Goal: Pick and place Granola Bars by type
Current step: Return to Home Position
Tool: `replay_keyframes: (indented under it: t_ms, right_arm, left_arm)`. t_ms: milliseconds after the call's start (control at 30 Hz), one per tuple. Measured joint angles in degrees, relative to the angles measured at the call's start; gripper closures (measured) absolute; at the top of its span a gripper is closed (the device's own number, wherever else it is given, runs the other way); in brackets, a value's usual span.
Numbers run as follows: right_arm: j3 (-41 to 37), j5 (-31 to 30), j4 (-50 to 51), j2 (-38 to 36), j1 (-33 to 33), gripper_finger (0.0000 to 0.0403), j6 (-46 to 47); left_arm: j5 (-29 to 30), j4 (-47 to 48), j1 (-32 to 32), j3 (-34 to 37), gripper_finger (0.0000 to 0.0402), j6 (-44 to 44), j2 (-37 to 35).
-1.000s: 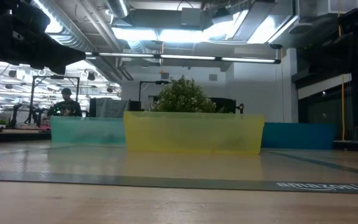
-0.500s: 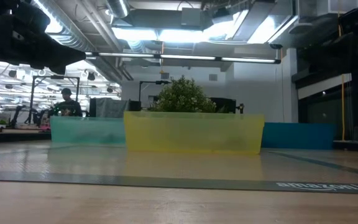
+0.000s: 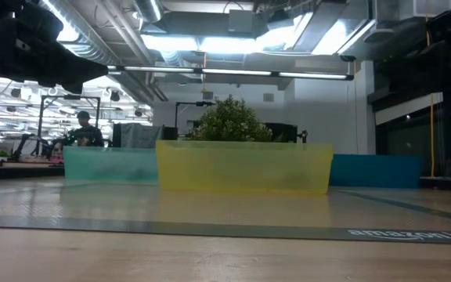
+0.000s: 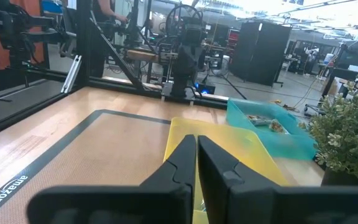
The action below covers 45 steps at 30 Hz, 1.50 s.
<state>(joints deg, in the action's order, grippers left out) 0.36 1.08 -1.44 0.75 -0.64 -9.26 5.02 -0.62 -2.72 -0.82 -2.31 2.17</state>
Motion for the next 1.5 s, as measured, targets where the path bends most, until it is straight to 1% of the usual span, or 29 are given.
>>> replay_keyframes:
  t_ms: [367, 1500]
  right_arm:
    - [0.0, 0.0, 0.0, 0.0, 0.0, 0.0391, 0.0]
    - [0.0, 0.0, 0.0, 0.0, 0.0, 0.0386, 0.0]
  left_arm:
    - [0.0, 0.0, 0.0, 0.0, 0.0399, 0.0, 0.0]
    - [0.0, 0.0, 0.0, 0.0, 0.0396, 0.0, 0.0]
